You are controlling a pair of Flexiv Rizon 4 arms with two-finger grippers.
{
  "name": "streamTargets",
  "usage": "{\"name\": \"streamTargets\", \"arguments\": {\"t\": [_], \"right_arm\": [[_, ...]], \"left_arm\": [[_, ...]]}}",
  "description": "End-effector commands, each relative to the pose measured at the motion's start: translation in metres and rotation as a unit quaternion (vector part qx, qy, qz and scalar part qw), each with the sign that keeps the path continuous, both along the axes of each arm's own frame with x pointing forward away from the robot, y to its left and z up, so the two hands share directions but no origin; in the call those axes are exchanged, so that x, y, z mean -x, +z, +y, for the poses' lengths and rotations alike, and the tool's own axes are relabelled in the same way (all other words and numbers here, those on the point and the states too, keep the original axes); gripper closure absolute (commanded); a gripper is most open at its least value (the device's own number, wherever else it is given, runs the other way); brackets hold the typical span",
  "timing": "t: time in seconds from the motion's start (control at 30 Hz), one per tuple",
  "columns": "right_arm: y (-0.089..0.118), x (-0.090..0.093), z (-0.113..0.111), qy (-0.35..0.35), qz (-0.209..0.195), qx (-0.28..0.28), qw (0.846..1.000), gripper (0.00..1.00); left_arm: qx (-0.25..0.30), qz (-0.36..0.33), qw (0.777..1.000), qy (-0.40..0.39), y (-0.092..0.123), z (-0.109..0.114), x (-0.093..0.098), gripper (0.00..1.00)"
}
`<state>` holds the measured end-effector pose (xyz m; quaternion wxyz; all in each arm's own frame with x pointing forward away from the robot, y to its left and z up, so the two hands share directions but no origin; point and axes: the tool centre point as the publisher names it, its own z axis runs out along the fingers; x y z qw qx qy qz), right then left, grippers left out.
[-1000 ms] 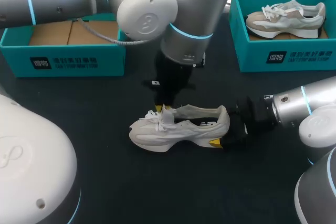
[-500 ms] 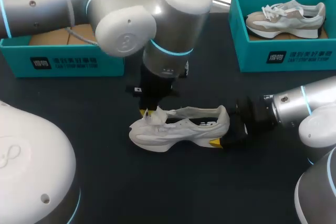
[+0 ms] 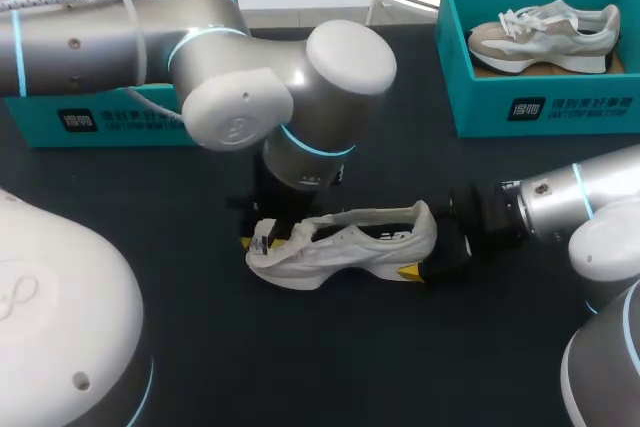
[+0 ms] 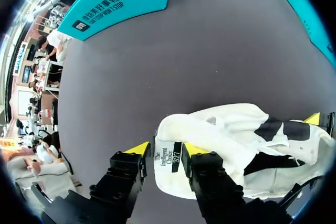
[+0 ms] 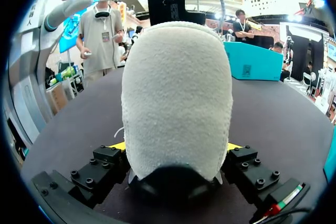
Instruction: Take the shoe out of the shoebox, open the shoe tongue, remove and reinsert the insole, then place the shoe into the shoebox
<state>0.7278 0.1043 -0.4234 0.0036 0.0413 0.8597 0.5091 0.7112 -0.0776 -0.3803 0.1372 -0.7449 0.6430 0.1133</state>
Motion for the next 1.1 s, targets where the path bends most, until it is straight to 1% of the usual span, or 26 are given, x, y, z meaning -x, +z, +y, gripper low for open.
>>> {"name": "streamTargets", "arguments": {"t": [0.03, 0.1, 0.13, 0.33, 0.37, 0.5, 0.57, 0.6, 0.67, 0.73, 0.8, 0.87, 0.9, 0.93, 0.97, 1.1], "right_arm": [[0.000, 0.000, 0.001, -0.001, 0.001, 0.003, 1.000, 1.00], [0.000, 0.000, 0.001, -0.001, 0.001, 0.003, 1.000, 1.00], [0.000, 0.000, 0.001, -0.001, 0.001, 0.003, 1.000, 1.00], [0.000, 0.000, 0.001, -0.001, 0.001, 0.003, 1.000, 1.00], [0.000, 0.000, 0.001, -0.001, 0.001, 0.003, 1.000, 1.00], [0.000, 0.000, 0.001, -0.001, 0.001, 0.003, 1.000, 1.00], [0.000, 0.000, 0.001, -0.001, 0.001, 0.003, 1.000, 1.00], [0.000, 0.000, 0.001, -0.001, 0.001, 0.003, 1.000, 1.00], [0.000, 0.000, 0.001, -0.001, 0.001, 0.003, 1.000, 1.00], [0.000, 0.000, 0.001, -0.001, 0.001, 0.003, 1.000, 1.00], [0.000, 0.000, 0.001, -0.001, 0.001, 0.003, 1.000, 1.00], [0.000, 0.000, 0.001, -0.001, 0.001, 0.003, 1.000, 1.00], [0.000, 0.000, 0.001, -0.001, 0.001, 0.003, 1.000, 1.00], [0.000, 0.000, 0.001, -0.001, 0.001, 0.003, 1.000, 1.00], [0.000, 0.000, 0.001, -0.001, 0.001, 0.003, 1.000, 1.00], [0.000, 0.000, 0.001, -0.001, 0.001, 0.003, 1.000, 1.00]], "left_arm": [[0.000, 0.017, 1.000, 0.014, -0.004, 0.001, -0.008, 0.36], [0.004, 0.023, 1.000, 0.017, 0.004, 0.002, -0.010, 0.03], [0.010, 0.028, 0.999, 0.018, 0.010, 0.002, -0.010, 0.00], [0.061, 0.040, 0.997, -0.026, 0.051, -0.006, -0.009, 0.00], [0.067, 0.033, 0.996, -0.044, 0.061, -0.008, -0.009, 0.00], [0.087, 0.033, 0.989, -0.118, 0.088, -0.018, -0.007, 0.00], [0.109, 0.040, 0.979, -0.170, 0.101, -0.023, -0.005, 0.00], [0.124, 0.052, 0.970, -0.204, 0.106, -0.026, -0.004, 0.00], [0.140, 0.067, 0.949, -0.275, 0.120, -0.033, 0.000, 0.00], [0.151, 0.085, 0.922, -0.347, 0.135, -0.040, 0.004, 0.00], [0.156, 0.103, 0.881, -0.434, 0.152, -0.047, 0.009, 0.00], [0.134, 0.111, 0.839, -0.516, 0.164, -0.050, 0.012, 0.00], [0.136, 0.103, 0.819, -0.548, 0.168, -0.052, 0.012, 0.00], [0.134, 0.112, 0.800, -0.574, 0.174, -0.055, 0.011, 0.00], [0.135, 0.116, 0.776, -0.605, 0.179, -0.057, 0.010, 0.00], [0.127, 0.135, 0.700, -0.689, 0.195, -0.064, 0.007, 0.00]]}}
